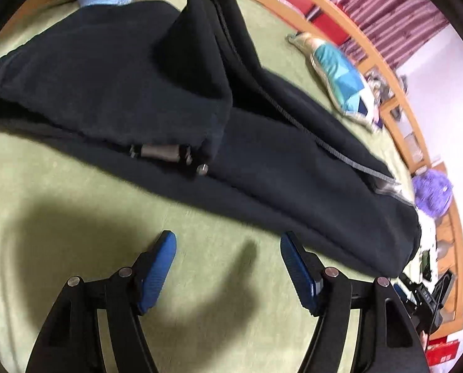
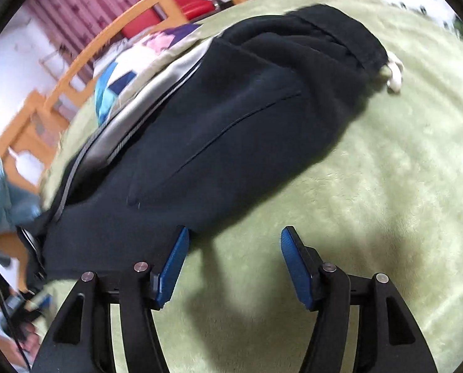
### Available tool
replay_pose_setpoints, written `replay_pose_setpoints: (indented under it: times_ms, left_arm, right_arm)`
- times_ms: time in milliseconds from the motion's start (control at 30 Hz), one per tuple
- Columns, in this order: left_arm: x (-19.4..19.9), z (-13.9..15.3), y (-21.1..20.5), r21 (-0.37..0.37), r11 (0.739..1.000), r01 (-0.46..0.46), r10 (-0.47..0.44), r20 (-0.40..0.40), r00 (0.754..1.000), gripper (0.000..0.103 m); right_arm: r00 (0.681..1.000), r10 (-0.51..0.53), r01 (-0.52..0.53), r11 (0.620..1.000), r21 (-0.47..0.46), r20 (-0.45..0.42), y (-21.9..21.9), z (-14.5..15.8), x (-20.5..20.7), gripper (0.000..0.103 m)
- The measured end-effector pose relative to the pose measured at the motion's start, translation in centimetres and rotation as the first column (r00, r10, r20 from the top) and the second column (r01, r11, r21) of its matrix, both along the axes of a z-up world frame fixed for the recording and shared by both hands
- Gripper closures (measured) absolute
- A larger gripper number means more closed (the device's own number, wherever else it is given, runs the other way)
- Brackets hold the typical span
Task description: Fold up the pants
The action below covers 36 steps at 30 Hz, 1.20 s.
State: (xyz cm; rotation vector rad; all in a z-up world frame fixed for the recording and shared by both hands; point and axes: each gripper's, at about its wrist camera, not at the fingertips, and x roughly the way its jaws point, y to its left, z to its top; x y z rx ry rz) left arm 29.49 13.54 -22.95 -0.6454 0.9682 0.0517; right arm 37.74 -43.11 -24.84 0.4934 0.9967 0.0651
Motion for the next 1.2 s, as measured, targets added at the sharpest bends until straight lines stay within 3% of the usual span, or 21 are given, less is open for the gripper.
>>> replay_pose_setpoints:
  times_ms: [233, 467, 500, 533, 567, 600, 633, 700, 767, 900, 1033, 1200]
  left_arm:
    - [2.6, -0.7, 0.4, -0.076, 0.994, -0.073, 0.076, 0.039, 0.996, 0.029]
    - [5.9, -0.9, 0.5, -0.132, 0.972, -0.196, 0.203, 0.043, 0.978, 0.030]
    - [6.1, -0.8, 0.5, -0.131, 0.969, -0.210, 0.217, 0.041, 0.975, 0.035]
    - [6.3, -0.8, 0.3, -0.121, 0.968, -0.220, 0.226, 0.036, 0.973, 0.042]
    - [6.4, -0.8, 0.3, -0.103, 0.967, -0.232, 0.235, 0.025, 0.972, 0.068]
    - [6.4, -1.0, 0.6, -0.095, 0.969, -0.230, 0.231, 0.004, 0.973, 0.086]
    - [6.3, -1.3, 0.8, -0.119, 0.968, -0.219, 0.220, -0.003, 0.975, 0.089]
    - [5.4, -1.2, 1.1, -0.155, 0.966, -0.209, 0.212, 0.003, 0.977, 0.093]
    - [4.6, -0.5, 0.6, -0.137, 0.971, -0.198, 0.202, 0.013, 0.979, 0.093]
    - [1.3, 1.3, -0.7, -0.085, 0.986, -0.145, 0.149, 0.042, 0.988, 0.095]
    - [-2.9, 1.5, -1.5, -0.123, 0.984, -0.130, 0.131, 0.008, 0.991, 0.095]
    - [-9.4, 2.2, -3.9, -0.115, 0.991, -0.066, 0.066, -0.004, 0.998, 0.095]
  right_arm:
    - [0.997, -0.070, 0.067, 0.991, 0.116, 0.025, -1.5, -1.3, 3.3, 0.032]
    - [0.989, -0.132, 0.121, 0.980, 0.159, 0.061, -0.3, -1.9, 8.0, 0.028]
    - [0.988, -0.139, 0.128, 0.979, 0.158, 0.062, 0.0, -1.9, 8.6, 0.030]
    - [0.987, -0.146, 0.136, 0.980, 0.145, 0.062, 0.2, -1.9, 9.2, 0.044]
    - [0.986, -0.155, 0.147, 0.980, 0.132, 0.059, 0.4, -1.9, 9.5, 0.071]
    - [0.985, -0.162, 0.154, 0.979, 0.134, 0.053, 0.3, -1.9, 9.7, 0.075]
    - [0.984, -0.170, 0.160, 0.973, 0.164, 0.051, 0.0, -1.8, 9.3, 0.082]
    - [0.979, -0.191, 0.174, 0.965, 0.197, 0.068, -0.5, -1.2, 8.2, 0.088]
    - [0.977, -0.196, 0.177, 0.967, 0.186, 0.090, -0.5, -0.1, 6.5, 0.093]
    - [0.974, -0.200, 0.175, 0.962, 0.208, 0.107, -0.9, 1.6, 2.5, 0.095]
    - [0.970, -0.218, 0.193, 0.959, 0.206, 0.106, -2.2, 2.6, -3.0, 0.097]
    - [0.966, -0.236, 0.214, 0.960, 0.180, 0.110, -5.0, 3.9, -12.4, 0.097]
